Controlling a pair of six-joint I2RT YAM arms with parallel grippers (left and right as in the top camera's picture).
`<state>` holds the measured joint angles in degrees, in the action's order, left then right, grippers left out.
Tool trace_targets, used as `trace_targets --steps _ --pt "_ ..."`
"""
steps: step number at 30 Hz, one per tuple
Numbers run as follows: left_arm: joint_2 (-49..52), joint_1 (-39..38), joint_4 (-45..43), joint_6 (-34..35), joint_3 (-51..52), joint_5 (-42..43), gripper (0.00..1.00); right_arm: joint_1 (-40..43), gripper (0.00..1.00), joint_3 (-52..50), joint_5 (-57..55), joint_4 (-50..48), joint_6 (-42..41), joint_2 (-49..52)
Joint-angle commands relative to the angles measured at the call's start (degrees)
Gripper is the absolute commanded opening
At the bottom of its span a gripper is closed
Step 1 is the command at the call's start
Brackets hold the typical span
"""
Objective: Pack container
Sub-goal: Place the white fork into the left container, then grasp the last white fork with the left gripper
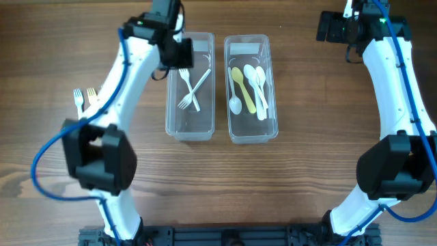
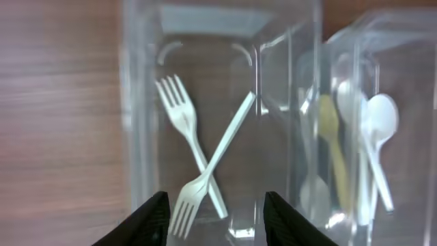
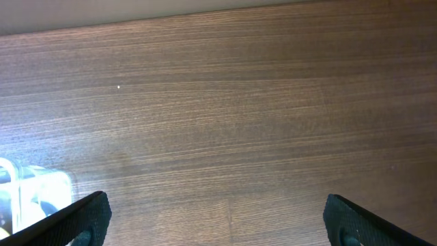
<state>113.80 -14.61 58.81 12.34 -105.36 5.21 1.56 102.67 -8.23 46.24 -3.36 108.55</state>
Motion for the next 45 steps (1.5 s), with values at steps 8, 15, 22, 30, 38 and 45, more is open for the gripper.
trace_targets --steps 8,15,22,30,38,45 --pt "-5.79 15.3 13.29 4.0 -1.44 -10.05 0.5 -0.09 1.0 0.0 -0.98 -0.17 0.33 -0.02" --pt "-5.57 23.85 10.86 11.52 6.19 -10.01 0.44 -0.09 1.0 0.0 -0.98 -0.17 0.33 -0.02" --pt "-5.31 24.26 -3.15 11.5 19.78 -10.01 0.45 -0.09 1.0 0.0 -0.98 -0.17 0.33 -0.02" --pt "-5.25 24.44 -15.61 11.47 29.79 -10.03 0.51 -0.09 1.0 0.0 -0.98 -0.17 0.33 -0.02" --pt "-5.22 25.09 -25.51 10.4 36.09 -10.05 0.5 -0.09 1.0 0.0 -0.98 -0.2 0.33 -0.02" --pt "-2.29 27.17 -30.25 10.4 37.29 -10.03 0.47 -0.09 1.0 0.0 -0.98 -0.17 0.33 -0.02"
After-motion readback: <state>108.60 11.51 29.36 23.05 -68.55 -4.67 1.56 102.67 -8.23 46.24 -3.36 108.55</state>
